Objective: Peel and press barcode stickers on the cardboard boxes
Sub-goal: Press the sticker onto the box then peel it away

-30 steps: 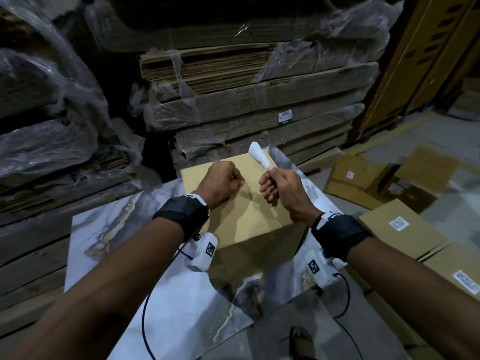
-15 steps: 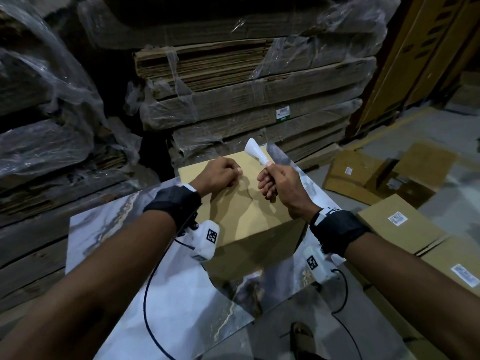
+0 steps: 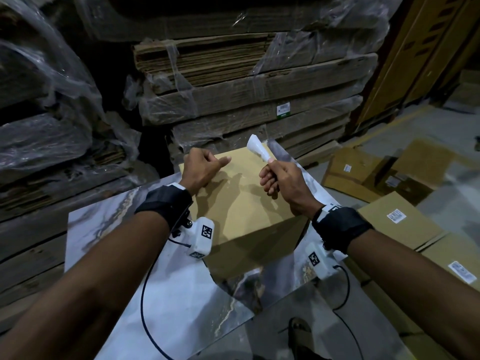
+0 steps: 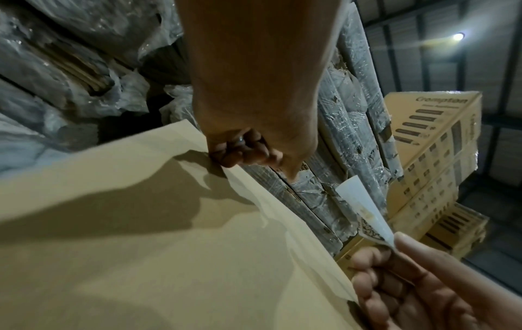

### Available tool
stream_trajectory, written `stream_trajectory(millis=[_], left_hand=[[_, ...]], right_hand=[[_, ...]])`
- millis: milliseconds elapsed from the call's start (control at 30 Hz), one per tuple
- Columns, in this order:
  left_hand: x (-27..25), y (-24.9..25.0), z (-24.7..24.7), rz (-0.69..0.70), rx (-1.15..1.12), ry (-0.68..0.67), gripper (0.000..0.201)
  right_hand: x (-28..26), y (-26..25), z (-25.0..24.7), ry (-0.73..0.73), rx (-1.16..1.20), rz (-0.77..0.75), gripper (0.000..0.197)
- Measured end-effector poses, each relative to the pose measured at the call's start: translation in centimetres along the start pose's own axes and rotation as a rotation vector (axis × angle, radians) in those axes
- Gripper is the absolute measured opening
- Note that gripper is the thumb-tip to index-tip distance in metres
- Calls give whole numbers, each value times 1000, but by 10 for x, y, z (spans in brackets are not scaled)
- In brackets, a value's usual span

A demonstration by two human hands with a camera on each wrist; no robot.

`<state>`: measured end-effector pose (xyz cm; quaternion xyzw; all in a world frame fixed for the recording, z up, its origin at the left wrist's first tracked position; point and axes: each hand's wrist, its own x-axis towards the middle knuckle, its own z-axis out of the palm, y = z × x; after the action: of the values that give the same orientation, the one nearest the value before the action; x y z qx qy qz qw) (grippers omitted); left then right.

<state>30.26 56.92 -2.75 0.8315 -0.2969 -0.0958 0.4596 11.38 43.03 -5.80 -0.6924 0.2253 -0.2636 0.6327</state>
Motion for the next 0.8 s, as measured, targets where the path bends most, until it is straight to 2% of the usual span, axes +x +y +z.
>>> stream_trajectory(millis=[67, 133, 167, 200, 233, 300, 333, 400, 467, 633, 800], left_hand=[[1, -3, -4, 22, 33, 35, 60], [0, -2, -5, 20, 26, -55, 61], [-1, -1, -3, 46, 8, -120, 50], [-2, 0, -1, 84, 11, -190, 29], [-4, 2, 1, 109, 67, -254, 19], [-7, 0, 9, 162, 292, -316, 67], [-9, 1, 14, 158, 400, -301, 87], [-16, 6, 23, 121, 521, -258, 103], [-19, 10, 30, 84, 585, -243, 101], [-4, 7, 34, -26, 540, -244, 82], [3, 9, 42, -56, 502, -297, 65]], right_hand=[[0, -1, 1, -3, -6, -3, 52], [-1, -1, 1, -3, -14, -6, 53], [-1, -1, 1, -4, -16, -7, 54], [-1, -1, 1, -3, -17, -8, 55], [-1, -1, 1, -2, -16, -9, 55], [-2, -1, 1, 1, -12, -10, 55], [-2, -1, 1, 1, -14, -13, 55], [-4, 0, 0, 3, -17, -18, 55], [-5, 0, -1, 3, -14, -22, 55], [-5, -5, 3, 12, -9, 2, 54], [-7, -6, 3, 12, 8, 8, 54]])
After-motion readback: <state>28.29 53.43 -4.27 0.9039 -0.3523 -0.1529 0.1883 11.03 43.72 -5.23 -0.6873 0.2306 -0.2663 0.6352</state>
